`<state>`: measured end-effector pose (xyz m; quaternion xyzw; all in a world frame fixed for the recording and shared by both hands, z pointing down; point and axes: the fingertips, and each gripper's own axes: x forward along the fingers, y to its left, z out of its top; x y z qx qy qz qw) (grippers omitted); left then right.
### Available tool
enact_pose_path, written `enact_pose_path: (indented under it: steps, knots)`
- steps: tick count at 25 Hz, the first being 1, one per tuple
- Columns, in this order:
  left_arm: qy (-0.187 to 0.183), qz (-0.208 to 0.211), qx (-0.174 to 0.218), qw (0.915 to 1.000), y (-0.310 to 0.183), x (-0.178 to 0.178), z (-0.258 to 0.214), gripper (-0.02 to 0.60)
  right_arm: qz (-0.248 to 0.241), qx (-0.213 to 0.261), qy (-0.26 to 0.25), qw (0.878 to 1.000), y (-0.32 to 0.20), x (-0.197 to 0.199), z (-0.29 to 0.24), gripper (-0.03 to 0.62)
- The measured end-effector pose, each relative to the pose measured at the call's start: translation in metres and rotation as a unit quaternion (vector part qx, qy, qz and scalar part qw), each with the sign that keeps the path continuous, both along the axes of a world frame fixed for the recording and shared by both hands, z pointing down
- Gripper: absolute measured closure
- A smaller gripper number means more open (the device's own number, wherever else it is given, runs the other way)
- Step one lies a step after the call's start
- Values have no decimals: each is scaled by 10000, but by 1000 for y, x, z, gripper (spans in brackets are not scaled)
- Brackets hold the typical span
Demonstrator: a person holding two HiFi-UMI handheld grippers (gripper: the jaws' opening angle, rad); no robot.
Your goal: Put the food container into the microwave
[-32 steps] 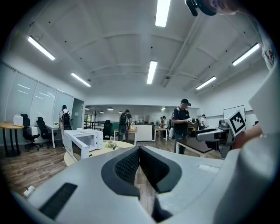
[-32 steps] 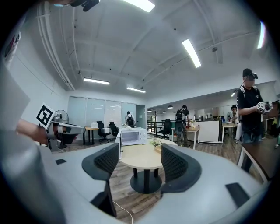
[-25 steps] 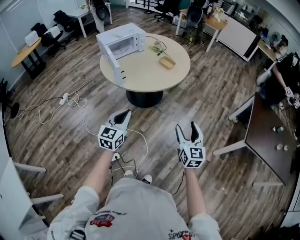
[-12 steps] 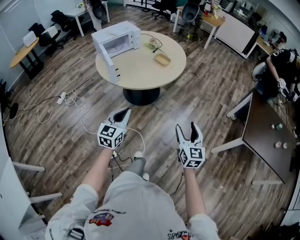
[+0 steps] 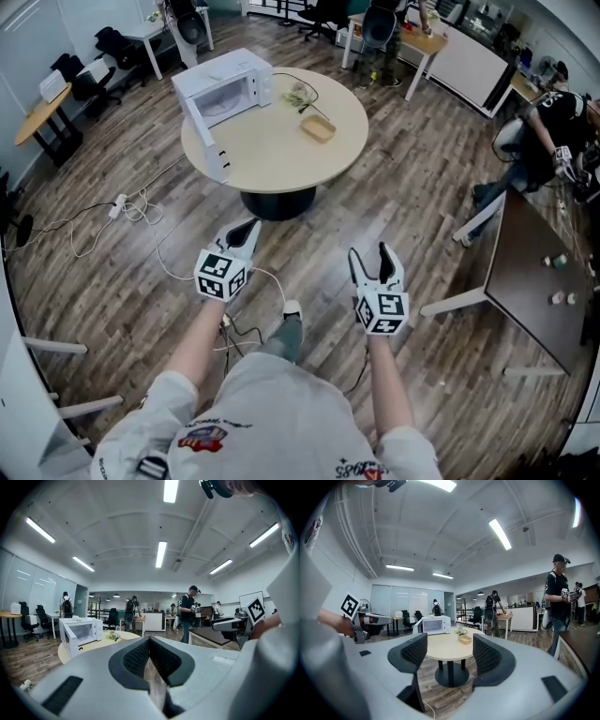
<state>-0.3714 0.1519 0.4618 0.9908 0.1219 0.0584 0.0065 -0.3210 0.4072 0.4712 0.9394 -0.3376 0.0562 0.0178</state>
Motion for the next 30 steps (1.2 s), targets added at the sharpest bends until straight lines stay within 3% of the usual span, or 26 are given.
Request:
enact_pose_path:
  steps: [7,17,30]
  knots:
    - [-32,-118,-61,9999,-13,79,10,577,-196,-84,-115,9997,-20,87,13,304]
    - [-101,-530,-106,9985,-70,198,3,577,-612,-168,-80,9980,-80,234,-2,304]
    - [-173,-1125,-100,9934,-143,277,-1,577,-1197,-161,-153,9926,-163,354,-7,306]
